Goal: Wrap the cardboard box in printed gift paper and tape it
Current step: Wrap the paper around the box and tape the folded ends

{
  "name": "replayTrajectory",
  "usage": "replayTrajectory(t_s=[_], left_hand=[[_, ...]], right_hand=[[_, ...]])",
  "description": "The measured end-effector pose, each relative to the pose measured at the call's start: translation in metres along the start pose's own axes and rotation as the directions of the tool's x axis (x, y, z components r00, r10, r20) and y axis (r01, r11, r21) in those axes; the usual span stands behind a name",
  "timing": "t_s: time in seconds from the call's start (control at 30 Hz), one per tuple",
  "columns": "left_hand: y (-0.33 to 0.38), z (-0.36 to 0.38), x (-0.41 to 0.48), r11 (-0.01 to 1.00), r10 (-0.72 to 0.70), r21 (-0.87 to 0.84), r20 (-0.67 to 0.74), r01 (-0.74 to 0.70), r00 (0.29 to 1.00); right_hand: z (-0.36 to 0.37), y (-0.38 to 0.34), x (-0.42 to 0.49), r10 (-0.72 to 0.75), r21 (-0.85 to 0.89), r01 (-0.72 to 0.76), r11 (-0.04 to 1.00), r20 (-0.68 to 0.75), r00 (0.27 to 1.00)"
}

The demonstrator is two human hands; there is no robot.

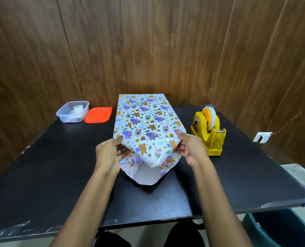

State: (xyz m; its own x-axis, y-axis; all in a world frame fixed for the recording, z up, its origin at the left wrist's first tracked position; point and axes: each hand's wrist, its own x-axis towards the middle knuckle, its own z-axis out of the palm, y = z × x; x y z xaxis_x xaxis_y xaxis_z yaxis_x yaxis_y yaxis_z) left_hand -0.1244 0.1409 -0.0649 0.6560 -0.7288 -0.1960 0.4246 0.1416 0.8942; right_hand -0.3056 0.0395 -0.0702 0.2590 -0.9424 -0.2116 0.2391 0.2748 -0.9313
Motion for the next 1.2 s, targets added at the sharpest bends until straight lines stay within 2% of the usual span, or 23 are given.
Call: replayTrajectory(t_s=[0.1, 0.2, 0.33, 0.43, 0.57, 0.7, 0.8, 0.97, 1.07, 1.2], left_hand=[[-0.007, -0.004, 0.001, 0.991, 0.114, 0.066, 0.020, -0.115, 0.993], [-0.014, -0.002, -0.002, 0.986, 0.162, 0.034, 0.017, -0.163, 0.987], [-0.020, 0.003, -0.003, 0.986, 0.158, -0.047, -0.014, -0.158, 0.987], [-0.024, 0.003, 0.001, 0.982, 0.188, -0.018, -0.073, -0.189, 0.980], [-0.022, 0.004, -0.001, 0.985, 0.156, -0.056, -0.080, -0.161, 0.985], [-0.020, 0.006, -0.003, 0.986, 0.144, -0.070, -0.097, -0.151, 0.985], [-0.019, 0.006, -0.004, 0.987, 0.134, -0.074, -0.119, -0.143, 0.984], [-0.018, 0.011, -0.009, 0.988, 0.101, -0.109, -0.076, -0.109, 0.992], [-0.019, 0.012, -0.010, 0.989, 0.112, -0.084, -0.076, -0.119, 0.991], [-0.012, 0.012, -0.003, 0.991, 0.111, -0.052, -0.149, -0.120, 0.983]], right_hand=[[-0.010, 0.005, 0.000, -0.102, -0.080, 0.106, 0.991, 0.054, 0.993], [-0.012, 0.003, 0.000, -0.094, -0.114, 0.105, 0.988, 0.098, 0.991], [-0.005, -0.001, -0.002, -0.091, -0.095, 0.092, 0.991, 0.016, 0.996], [-0.005, 0.003, -0.003, -0.130, -0.087, 0.129, 0.988, -0.004, 0.992], [-0.007, 0.003, -0.004, -0.119, -0.110, 0.122, 0.986, 0.034, 0.992], [-0.004, -0.004, -0.001, -0.139, -0.174, 0.121, 0.977, -0.097, 0.986], [-0.003, -0.002, 0.002, -0.166, -0.124, 0.149, 0.981, -0.134, 0.977], [-0.009, 0.003, -0.001, -0.163, -0.053, 0.159, 0.986, -0.075, 0.984], [-0.004, 0.001, -0.001, -0.170, -0.119, 0.157, 0.981, -0.113, 0.979], [0.002, -0.007, 0.005, -0.233, -0.267, 0.173, 0.948, -0.209, 0.950]])
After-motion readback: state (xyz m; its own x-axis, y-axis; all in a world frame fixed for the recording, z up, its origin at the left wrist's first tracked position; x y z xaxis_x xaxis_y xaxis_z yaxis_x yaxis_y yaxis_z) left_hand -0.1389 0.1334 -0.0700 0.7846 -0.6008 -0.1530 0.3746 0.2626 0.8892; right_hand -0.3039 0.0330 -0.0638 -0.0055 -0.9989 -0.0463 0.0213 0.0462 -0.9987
